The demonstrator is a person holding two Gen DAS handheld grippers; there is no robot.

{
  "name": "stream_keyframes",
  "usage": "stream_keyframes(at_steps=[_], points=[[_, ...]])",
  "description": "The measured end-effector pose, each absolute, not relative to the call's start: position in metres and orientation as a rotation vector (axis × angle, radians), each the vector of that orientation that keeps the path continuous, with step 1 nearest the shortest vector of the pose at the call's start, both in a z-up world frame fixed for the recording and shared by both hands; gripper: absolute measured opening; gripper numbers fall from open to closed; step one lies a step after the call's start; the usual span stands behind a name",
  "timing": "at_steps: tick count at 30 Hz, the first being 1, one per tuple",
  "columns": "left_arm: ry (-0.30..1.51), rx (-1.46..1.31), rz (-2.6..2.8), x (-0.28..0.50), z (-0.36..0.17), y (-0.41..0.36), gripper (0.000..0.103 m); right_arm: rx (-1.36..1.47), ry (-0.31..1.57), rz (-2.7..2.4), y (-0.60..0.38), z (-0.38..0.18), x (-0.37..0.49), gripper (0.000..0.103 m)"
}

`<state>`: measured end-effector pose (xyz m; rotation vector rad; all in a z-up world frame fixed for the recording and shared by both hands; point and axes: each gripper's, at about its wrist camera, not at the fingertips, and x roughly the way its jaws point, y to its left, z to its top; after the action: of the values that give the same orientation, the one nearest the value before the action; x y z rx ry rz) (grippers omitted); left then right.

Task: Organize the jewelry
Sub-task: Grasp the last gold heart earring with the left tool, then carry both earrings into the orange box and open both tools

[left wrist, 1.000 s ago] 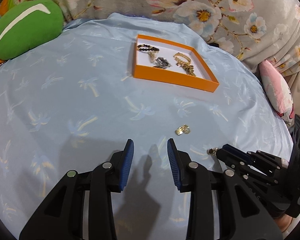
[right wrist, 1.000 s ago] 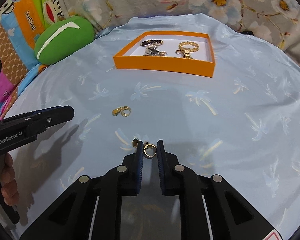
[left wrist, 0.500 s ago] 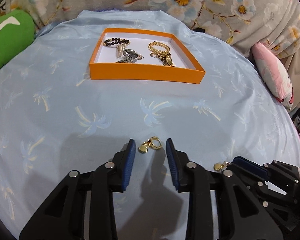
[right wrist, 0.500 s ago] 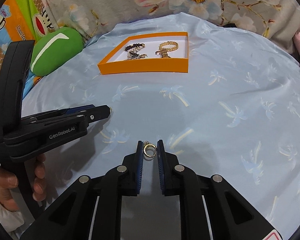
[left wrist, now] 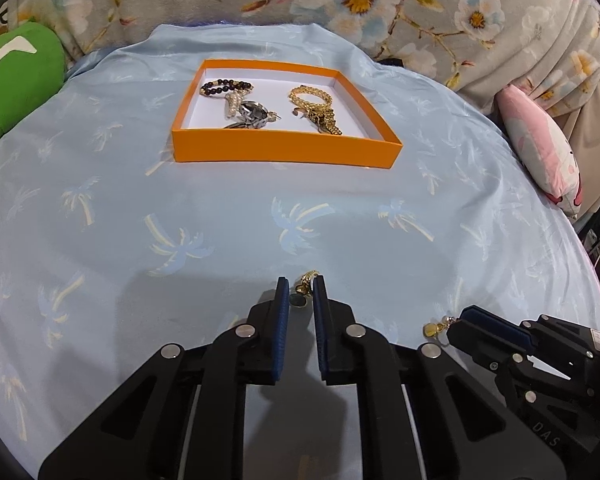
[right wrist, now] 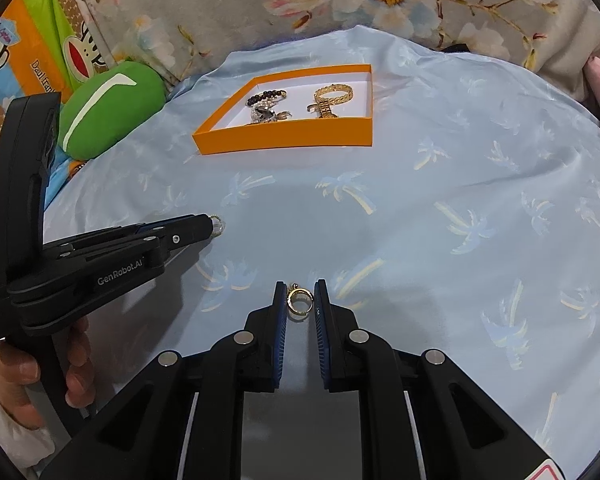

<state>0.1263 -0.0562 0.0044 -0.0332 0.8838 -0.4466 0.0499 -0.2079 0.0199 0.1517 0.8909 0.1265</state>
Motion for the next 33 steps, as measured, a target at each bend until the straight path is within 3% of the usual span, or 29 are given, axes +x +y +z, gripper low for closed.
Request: stream_keyframes(at_steps=[15,25,33], points=[[0.802,-0.083,-0.427,0.143,0.057,-0.036,0.011,0.15,0.782,0.155,-0.211,0.066,0.087,0.012],[0.737,-0.069,-0.408,0.222,0.081,-0.058,0.011,0.126,0.718,0.14,-0.219,0.089,0.185,0.012],[0.723,-0.049,-0.403,0.296,0.079,-0.089,0.011,0.147,0.74,0.113,-0.232,0.068,0.258,0.012]])
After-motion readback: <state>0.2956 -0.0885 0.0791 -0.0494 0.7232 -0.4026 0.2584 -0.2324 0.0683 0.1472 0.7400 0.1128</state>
